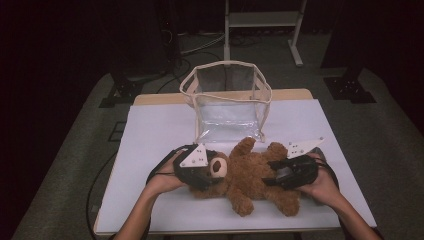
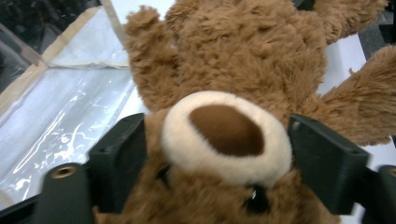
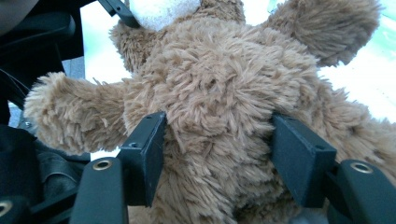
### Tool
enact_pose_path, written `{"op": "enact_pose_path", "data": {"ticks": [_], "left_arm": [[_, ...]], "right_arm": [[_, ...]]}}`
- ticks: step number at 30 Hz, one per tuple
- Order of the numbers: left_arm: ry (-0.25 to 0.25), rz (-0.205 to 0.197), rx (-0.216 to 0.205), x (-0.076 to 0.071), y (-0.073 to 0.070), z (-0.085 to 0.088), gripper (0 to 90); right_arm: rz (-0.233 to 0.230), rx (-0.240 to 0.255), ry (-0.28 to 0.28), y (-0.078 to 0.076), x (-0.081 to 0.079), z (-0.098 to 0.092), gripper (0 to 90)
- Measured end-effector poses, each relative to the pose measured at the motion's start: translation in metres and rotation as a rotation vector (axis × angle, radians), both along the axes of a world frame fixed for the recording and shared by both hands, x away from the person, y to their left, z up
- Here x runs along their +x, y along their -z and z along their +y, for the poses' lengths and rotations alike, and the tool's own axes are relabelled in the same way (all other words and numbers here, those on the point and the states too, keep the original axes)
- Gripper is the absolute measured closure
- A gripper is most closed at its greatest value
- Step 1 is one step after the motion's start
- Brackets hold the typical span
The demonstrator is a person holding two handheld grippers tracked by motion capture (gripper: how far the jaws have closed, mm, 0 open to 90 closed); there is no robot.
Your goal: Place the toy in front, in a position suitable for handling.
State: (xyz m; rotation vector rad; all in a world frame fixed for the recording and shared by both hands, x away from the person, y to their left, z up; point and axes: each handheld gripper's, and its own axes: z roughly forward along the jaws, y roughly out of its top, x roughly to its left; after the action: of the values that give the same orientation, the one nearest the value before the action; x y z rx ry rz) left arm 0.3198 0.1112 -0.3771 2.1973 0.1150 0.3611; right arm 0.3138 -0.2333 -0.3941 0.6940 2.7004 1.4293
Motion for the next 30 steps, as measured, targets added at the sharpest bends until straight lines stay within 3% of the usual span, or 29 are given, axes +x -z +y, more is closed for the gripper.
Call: {"op": "enact_pose_path", "data": {"ticks": [7,14,21,27,30], "left_arm": [[0.015,0.047,-0.015,0.004,0.013,0.009,14.4],[0.016,0.042,-0.008,0.001,0.013,0.010,15.1],[0.013,0.041,-0.008,0.000,0.015,0.010,15.1],[0.009,0.046,-0.010,0.001,0.015,0.010,15.1],[0.009,0.043,-0.004,0.001,0.014,0.010,15.0]], "right_arm": [[-0.005,0.007,-0.003,0.002,-0.002,-0.001,34.6],[-0.003,0.005,0.024,-0.004,-0.008,-0.011,33.9],[-0.024,0.060,0.129,-0.012,-0.016,-0.052,32.8],[-0.021,0.038,0.232,-0.005,-0.023,-0.089,32.1],[-0.013,0.027,0.260,0.000,-0.024,-0.098,32.0]]}}
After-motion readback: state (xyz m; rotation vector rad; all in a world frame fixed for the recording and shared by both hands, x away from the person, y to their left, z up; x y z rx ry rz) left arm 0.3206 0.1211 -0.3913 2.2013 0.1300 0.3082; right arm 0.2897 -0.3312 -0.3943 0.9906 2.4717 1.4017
